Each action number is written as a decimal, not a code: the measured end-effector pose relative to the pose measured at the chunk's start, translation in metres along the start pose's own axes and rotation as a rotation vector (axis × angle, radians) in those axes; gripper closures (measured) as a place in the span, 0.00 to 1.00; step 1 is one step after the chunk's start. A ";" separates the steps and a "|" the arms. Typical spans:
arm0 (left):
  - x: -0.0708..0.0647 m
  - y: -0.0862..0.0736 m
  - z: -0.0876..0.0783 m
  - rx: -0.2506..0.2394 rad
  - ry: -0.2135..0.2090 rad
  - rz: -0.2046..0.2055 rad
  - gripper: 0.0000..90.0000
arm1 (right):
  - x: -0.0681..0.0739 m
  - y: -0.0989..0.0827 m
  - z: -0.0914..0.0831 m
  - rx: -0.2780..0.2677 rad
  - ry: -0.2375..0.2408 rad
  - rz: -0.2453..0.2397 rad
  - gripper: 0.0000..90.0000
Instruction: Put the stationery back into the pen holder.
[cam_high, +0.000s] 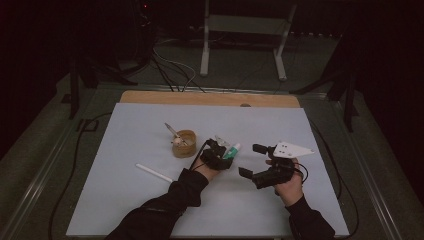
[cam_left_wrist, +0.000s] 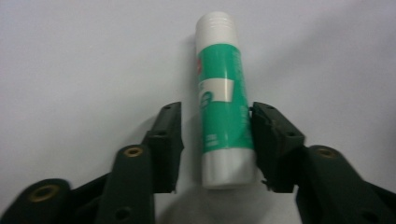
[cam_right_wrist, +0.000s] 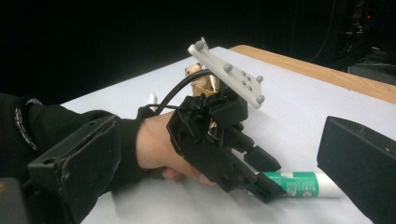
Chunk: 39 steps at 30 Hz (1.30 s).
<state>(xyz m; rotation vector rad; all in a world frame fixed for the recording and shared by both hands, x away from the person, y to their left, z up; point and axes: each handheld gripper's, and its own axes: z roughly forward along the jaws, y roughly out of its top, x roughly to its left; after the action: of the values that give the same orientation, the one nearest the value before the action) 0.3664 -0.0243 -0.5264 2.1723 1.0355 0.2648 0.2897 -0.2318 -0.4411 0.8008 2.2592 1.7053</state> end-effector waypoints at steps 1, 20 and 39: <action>0.000 0.000 0.000 0.003 0.001 0.000 0.67 | 0.000 0.000 0.000 0.000 0.000 -0.001 0.00; 0.002 0.007 -0.007 0.003 0.006 0.032 0.74 | -0.001 0.000 0.000 -0.003 -0.002 0.000 0.00; -0.003 0.008 -0.032 -0.023 -0.080 0.069 0.74 | -0.001 0.000 0.000 -0.002 -0.003 0.001 0.00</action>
<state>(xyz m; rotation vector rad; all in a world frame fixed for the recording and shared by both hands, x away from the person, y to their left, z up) 0.3545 -0.0135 -0.4972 2.1827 0.9102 0.2190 0.2900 -0.2326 -0.4412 0.8041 2.2545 1.7058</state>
